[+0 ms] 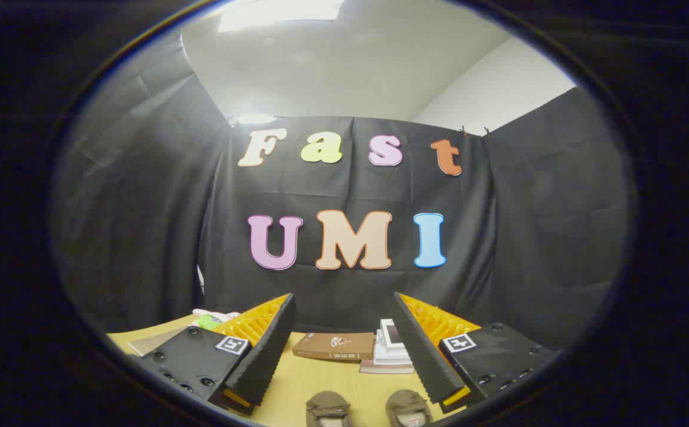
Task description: Open the storage box then place both shoes into the box .Put the left shoe in first, then the right shoe, with the right side of both shoes facing outward in a uniform manner.
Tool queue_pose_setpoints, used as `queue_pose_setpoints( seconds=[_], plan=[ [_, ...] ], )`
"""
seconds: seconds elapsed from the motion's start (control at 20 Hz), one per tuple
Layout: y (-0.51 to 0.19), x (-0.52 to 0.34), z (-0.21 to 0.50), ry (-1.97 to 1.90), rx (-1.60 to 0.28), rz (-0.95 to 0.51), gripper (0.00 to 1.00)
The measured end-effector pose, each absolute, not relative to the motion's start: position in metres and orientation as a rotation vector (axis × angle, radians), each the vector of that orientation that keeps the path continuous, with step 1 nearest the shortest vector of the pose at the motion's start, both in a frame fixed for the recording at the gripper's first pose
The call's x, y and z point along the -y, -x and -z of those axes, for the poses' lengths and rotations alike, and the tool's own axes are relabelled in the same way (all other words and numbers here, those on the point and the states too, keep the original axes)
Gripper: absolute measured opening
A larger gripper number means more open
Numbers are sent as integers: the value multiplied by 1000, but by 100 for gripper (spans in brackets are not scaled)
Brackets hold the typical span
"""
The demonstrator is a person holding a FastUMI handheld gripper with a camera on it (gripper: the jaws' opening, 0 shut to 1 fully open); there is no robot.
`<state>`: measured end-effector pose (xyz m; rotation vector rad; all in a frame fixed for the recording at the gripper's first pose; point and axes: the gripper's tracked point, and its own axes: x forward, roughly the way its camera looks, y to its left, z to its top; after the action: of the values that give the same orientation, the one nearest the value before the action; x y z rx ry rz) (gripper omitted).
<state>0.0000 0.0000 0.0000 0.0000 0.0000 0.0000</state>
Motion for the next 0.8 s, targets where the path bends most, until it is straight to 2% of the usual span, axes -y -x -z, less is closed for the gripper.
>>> queue_pose_setpoints(
  seconds=[0.8],
  plan=[
    [-5, -17, 8, 17, -3, -71, 100]
  ],
)
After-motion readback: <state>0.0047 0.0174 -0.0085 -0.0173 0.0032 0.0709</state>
